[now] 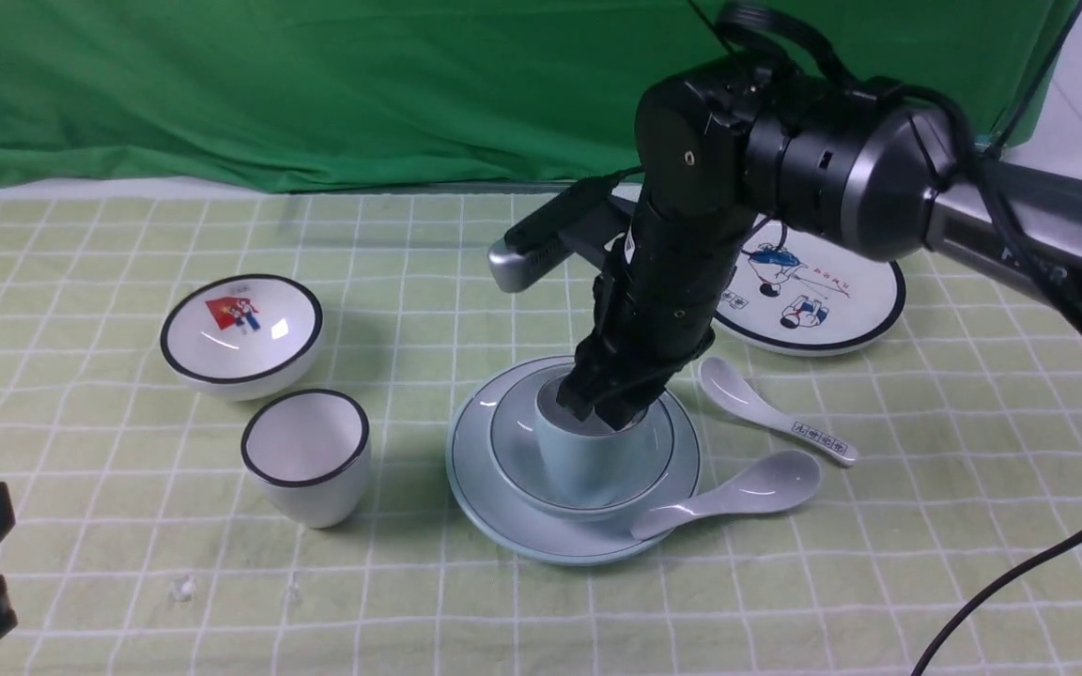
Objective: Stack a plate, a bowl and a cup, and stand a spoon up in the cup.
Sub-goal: Use the right arm to put the blue teacup into the blue rice bowl in the middle, then use the right arm to grab a blue soup spoon
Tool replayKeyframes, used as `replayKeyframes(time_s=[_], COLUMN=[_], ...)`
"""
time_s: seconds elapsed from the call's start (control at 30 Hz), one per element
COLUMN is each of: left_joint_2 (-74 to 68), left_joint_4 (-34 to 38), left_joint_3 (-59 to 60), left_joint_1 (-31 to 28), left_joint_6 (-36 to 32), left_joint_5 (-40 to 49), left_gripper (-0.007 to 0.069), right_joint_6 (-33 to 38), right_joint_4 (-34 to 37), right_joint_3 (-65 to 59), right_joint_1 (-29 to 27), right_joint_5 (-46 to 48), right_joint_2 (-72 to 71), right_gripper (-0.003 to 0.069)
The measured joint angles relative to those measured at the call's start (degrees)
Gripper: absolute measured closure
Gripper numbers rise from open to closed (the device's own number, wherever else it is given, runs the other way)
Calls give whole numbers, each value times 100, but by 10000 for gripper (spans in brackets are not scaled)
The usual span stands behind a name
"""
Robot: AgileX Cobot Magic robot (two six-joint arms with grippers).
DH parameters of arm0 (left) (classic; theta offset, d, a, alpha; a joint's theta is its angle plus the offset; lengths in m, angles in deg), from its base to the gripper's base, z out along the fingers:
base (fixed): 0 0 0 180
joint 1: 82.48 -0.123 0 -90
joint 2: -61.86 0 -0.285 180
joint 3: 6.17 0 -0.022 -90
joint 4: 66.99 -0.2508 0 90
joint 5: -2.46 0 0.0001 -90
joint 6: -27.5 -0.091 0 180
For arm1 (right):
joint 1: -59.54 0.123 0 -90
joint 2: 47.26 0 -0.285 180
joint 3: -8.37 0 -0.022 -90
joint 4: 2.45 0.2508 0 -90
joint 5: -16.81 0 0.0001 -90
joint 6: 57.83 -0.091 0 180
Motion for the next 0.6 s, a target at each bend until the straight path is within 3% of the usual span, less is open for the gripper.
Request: replayKeyframes(time_s=[0.2, 0.3, 0.5, 0.6], left_joint_2=[0, 0, 0, 0], left_joint_4=[26, 38, 153, 193], left_joint_3=[0, 0, 0, 5], left_joint_1=[0, 0, 0, 0], left_joint_6=[0, 0, -50, -50], left_joint_5=[0, 0, 0, 0], left_gripper=[454, 454, 454, 454], right_joint_6=[220, 777, 2024, 2924], right_joint_4=[-224, -240, -259, -276], right_joint_3=[-6, -218, -1456, -2353], right_joint_1=[-24, -177, -522, -588], right_joint_5=[208, 217, -139, -811], right_joint_2=[-521, -1026, -1361, -1247], right_gripper=[204, 148, 132, 130])
